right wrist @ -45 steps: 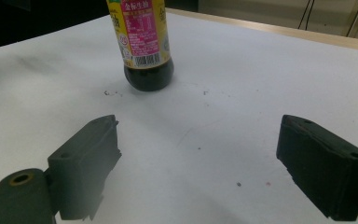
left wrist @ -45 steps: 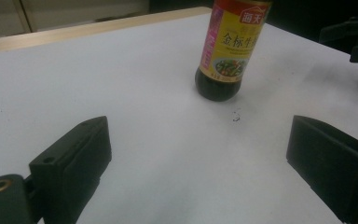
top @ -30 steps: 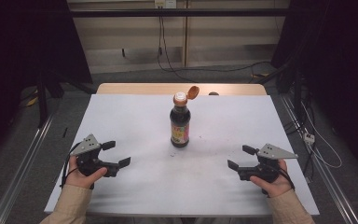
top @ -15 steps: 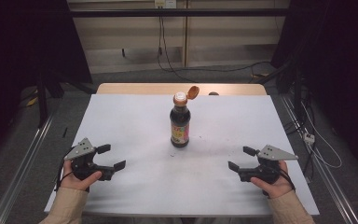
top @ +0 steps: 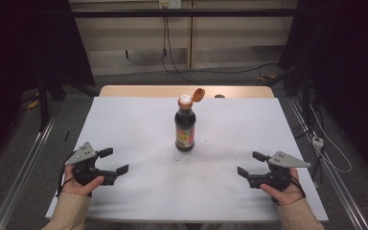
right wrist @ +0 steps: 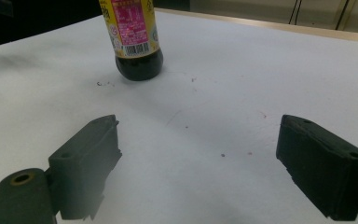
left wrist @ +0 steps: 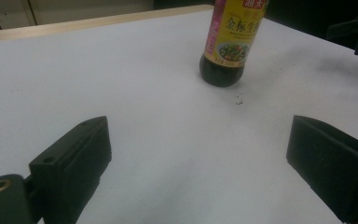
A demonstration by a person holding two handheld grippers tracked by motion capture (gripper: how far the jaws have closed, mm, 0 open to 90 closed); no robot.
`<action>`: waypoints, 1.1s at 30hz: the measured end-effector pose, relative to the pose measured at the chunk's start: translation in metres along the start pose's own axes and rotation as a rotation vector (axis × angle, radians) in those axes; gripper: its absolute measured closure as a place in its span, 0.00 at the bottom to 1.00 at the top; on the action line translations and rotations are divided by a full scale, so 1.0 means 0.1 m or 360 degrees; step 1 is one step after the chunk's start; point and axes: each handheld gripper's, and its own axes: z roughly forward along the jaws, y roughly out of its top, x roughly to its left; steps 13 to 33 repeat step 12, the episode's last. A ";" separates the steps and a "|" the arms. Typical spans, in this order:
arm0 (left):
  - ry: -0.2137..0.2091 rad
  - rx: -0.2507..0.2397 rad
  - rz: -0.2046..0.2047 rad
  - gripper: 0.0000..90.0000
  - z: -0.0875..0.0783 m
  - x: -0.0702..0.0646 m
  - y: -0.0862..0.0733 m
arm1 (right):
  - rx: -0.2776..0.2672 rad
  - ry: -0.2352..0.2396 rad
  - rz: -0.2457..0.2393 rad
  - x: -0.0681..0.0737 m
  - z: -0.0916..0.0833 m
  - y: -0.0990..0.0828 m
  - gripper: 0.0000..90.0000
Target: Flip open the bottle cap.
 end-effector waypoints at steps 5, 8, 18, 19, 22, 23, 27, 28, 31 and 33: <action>-0.0001 0.0000 0.0000 0.07 0.02 0.00 0.01 | -0.0002 -0.0009 -0.0015 0.00 -0.01 0.01 0.14; -0.0007 0.0012 0.0001 0.07 0.04 -0.01 0.00 | -0.0001 -0.0006 -0.0022 0.01 0.01 0.01 0.14; 0.0002 0.0016 0.0004 0.07 0.07 -0.01 -0.01 | 0.0005 -0.0006 -0.0040 0.04 0.03 0.02 0.14; 0.0002 0.0016 0.0004 0.07 0.07 -0.01 -0.01 | 0.0005 -0.0006 -0.0040 0.04 0.03 0.02 0.14; 0.0002 0.0016 0.0004 0.07 0.07 -0.01 -0.01 | 0.0005 -0.0006 -0.0040 0.04 0.03 0.02 0.14; 0.0002 0.0016 0.0004 0.07 0.07 -0.01 -0.01 | 0.0005 -0.0006 -0.0040 0.04 0.03 0.02 0.14; 0.0002 0.0016 0.0004 0.07 0.07 -0.01 -0.01 | 0.0005 -0.0006 -0.0040 0.04 0.03 0.02 0.14; 0.0002 0.0016 0.0004 0.07 0.07 -0.01 -0.01 | 0.0005 -0.0006 -0.0040 0.04 0.03 0.02 0.14; 0.0002 0.0016 0.0004 0.07 0.07 -0.01 -0.01 | 0.0005 -0.0006 -0.0040 0.04 0.03 0.02 0.14; 0.0002 0.0016 0.0004 0.07 0.07 -0.01 -0.01 | 0.0005 -0.0006 -0.0040 0.04 0.03 0.02 0.14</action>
